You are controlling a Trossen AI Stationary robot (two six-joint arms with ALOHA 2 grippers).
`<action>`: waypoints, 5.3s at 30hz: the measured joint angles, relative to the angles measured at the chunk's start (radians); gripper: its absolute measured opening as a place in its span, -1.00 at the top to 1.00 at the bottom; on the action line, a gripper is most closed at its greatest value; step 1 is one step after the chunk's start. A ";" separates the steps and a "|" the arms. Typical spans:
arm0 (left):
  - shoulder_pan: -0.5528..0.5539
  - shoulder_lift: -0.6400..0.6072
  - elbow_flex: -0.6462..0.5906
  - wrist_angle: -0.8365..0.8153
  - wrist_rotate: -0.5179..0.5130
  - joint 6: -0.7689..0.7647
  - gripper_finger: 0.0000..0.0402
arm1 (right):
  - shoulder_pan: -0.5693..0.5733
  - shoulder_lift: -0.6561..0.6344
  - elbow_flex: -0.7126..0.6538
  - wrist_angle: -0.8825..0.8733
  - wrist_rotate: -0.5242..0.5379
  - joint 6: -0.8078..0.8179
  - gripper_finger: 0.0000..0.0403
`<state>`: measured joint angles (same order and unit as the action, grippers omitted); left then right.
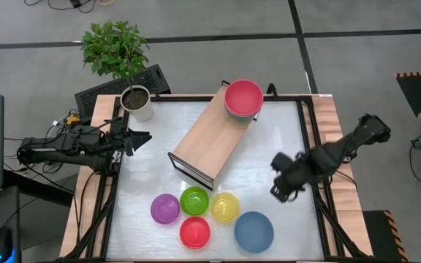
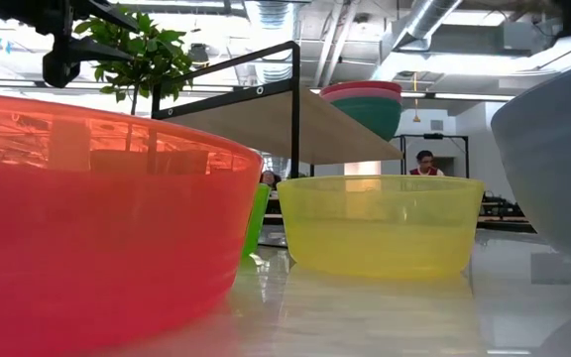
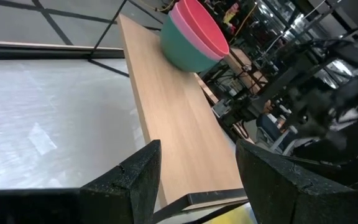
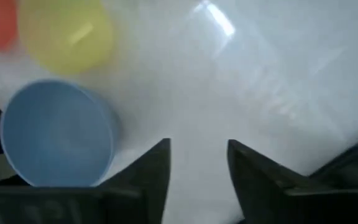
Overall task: Place and stack bowls onto a shelf
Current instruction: Stack the blue bowl on the orange bowl, then put the yellow bowl on the shelf
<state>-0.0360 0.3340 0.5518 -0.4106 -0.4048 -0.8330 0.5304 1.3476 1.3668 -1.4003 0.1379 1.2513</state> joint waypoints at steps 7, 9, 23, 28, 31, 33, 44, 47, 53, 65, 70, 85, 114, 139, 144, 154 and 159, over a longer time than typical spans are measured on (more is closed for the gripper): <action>0.000 0.000 0.000 -0.002 0.002 -0.001 0.04 | 0.090 0.000 -0.277 0.435 -0.010 0.146 -0.21; 0.000 0.000 0.000 -0.002 0.008 -0.002 0.04 | 0.101 0.000 -0.337 0.549 -0.019 0.167 -0.21; 0.000 0.000 0.000 -0.004 0.017 -0.009 0.04 | 0.123 0.051 -0.473 0.732 -0.049 0.027 -0.19; 0.000 0.000 0.000 -0.007 0.017 -0.018 0.04 | 0.125 0.139 -0.472 0.836 -0.122 -0.031 -0.19; 0.000 0.000 0.000 -0.012 0.017 -0.024 0.04 | 0.124 0.156 -0.472 0.810 -0.136 -0.029 -0.19; 0.000 0.000 0.000 -0.011 0.015 -0.025 0.04 | 0.124 0.157 -0.472 0.789 -0.135 -0.023 -0.19; 0.000 0.000 0.000 -0.015 0.015 -0.028 0.04 | 0.153 0.067 -0.420 0.936 -0.142 -0.107 -0.19; 0.000 0.000 0.000 -0.020 0.015 -0.028 0.04 | 0.169 0.131 -0.359 0.925 -0.149 -0.158 -0.18; 0.000 0.000 0.000 -0.029 0.015 -0.026 0.04 | 0.169 0.268 -0.215 0.790 -0.128 -0.231 -0.11; 0.000 0.000 0.000 -0.039 0.052 -0.034 0.04 | 0.191 0.302 -0.176 0.796 -0.106 -0.213 -0.04; 0.000 0.000 0.000 -0.061 0.070 -0.053 0.04 | 0.194 0.372 -0.177 0.877 -0.125 -0.205 -0.04; 0.000 0.000 0.000 -0.081 0.065 -0.044 0.04 | 0.154 0.423 -0.176 0.813 -0.112 -0.067 0.80; 0.000 0.000 0.000 -0.108 0.012 -0.050 0.04 | -1.003 -0.187 0.106 0.435 0.004 -0.564 0.88; 0.000 0.000 0.000 -0.115 0.012 -0.054 0.04 | -1.183 0.177 0.341 0.235 -0.091 -0.815 0.59; 0.000 0.000 0.000 -0.115 0.007 -0.054 0.04 | -1.208 0.174 0.341 0.244 -0.120 -0.819 0.37; 0.000 0.000 0.000 -0.115 0.007 -0.054 0.04 | -1.212 0.002 0.386 0.304 -0.138 -0.793 0.24; 0.000 0.000 0.000 -0.115 0.007 -0.054 0.04 | -1.036 -0.070 0.350 0.203 -0.138 -0.782 0.26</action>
<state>-0.0360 0.3339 0.5518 -0.5259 -0.3981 -0.8871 -0.5056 1.2772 1.7170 -1.1972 -0.0003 0.4691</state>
